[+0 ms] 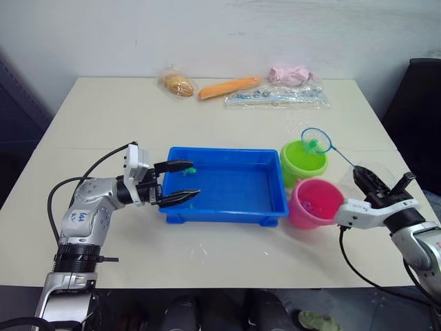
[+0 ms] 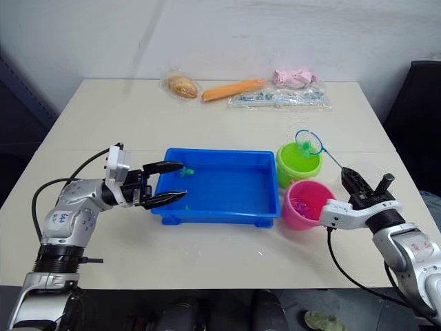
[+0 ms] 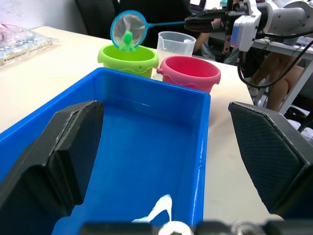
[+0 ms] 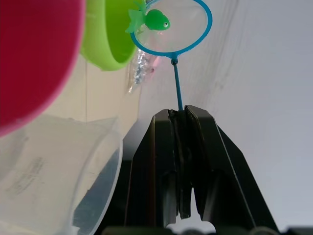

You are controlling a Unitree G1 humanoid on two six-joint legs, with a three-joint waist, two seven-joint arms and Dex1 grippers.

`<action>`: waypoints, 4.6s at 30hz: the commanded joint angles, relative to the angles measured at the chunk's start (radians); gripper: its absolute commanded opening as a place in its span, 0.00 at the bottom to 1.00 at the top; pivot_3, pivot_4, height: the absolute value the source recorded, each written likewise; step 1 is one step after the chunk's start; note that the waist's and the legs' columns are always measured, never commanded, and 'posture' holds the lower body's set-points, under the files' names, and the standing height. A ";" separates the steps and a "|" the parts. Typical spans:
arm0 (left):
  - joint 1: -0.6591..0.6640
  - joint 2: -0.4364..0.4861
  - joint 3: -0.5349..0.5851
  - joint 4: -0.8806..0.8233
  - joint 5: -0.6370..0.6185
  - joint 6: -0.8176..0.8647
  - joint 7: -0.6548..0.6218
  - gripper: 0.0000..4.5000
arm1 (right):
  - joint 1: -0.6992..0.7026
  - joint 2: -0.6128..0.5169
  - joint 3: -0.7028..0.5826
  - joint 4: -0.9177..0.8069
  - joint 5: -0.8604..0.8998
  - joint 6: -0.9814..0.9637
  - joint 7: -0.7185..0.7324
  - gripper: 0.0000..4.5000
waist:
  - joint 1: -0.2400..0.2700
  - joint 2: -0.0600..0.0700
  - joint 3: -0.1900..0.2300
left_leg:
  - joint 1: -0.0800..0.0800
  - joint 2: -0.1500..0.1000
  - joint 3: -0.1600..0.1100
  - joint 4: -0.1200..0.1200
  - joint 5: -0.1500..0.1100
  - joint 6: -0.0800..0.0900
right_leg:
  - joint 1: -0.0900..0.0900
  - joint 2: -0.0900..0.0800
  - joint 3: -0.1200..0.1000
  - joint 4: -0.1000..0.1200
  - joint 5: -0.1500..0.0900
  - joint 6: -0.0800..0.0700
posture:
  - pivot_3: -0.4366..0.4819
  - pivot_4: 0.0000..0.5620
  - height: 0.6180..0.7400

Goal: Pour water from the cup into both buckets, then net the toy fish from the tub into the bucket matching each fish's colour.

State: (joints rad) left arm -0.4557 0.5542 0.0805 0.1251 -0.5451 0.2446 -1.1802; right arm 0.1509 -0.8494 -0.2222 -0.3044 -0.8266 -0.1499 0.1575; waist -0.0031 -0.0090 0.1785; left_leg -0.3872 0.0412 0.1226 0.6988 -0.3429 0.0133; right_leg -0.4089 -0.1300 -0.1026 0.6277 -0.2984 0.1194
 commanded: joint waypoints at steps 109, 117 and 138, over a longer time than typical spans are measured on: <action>0.196 0.130 0.139 -0.167 -0.050 -0.003 -0.013 0.98 | -0.570 0.128 0.030 -0.194 1.360 1.077 0.809 0.00 | -0.016 0.000 0.000 | -0.003 0.005 0.001 -0.001 -0.003 0.002 | -0.003 -0.003 -0.002 -0.001 0.000 -0.001 | 0.48 0.27 1.00; 0.044 0.031 0.077 -0.079 -0.038 0.010 0.032 0.98 | -0.372 0.046 -0.334 -0.298 1.397 1.156 0.739 0.00 | -0.009 0.000 0.000 | -0.002 0.004 0.002 -0.001 -0.003 0.002 | -0.003 -0.002 -0.001 -0.001 0.000 -0.001 | 0.48 0.27 1.00; -0.135 -0.084 0.041 -0.041 -0.030 0.023 0.124 0.98 | -0.100 -0.078 -0.263 -0.098 0.881 0.562 0.493 0.00 | 0.015 0.000 0.000 | -0.001 -0.002 0.001 -0.001 -0.002 0.003 | -0.001 -0.002 0.000 -0.002 0.001 0.001 | 0.48 0.27 1.00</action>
State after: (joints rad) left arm -0.5668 0.4668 0.1034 0.0926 -0.5814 0.2827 -1.0653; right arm 0.0542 -0.9234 -0.4930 -0.4183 0.1726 0.5800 0.7412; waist 0.0114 -0.0089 0.1787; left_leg -0.3886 0.0385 0.1235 0.6983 -0.3445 0.0165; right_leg -0.4094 -0.1320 -0.1026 0.6258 -0.2971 0.1207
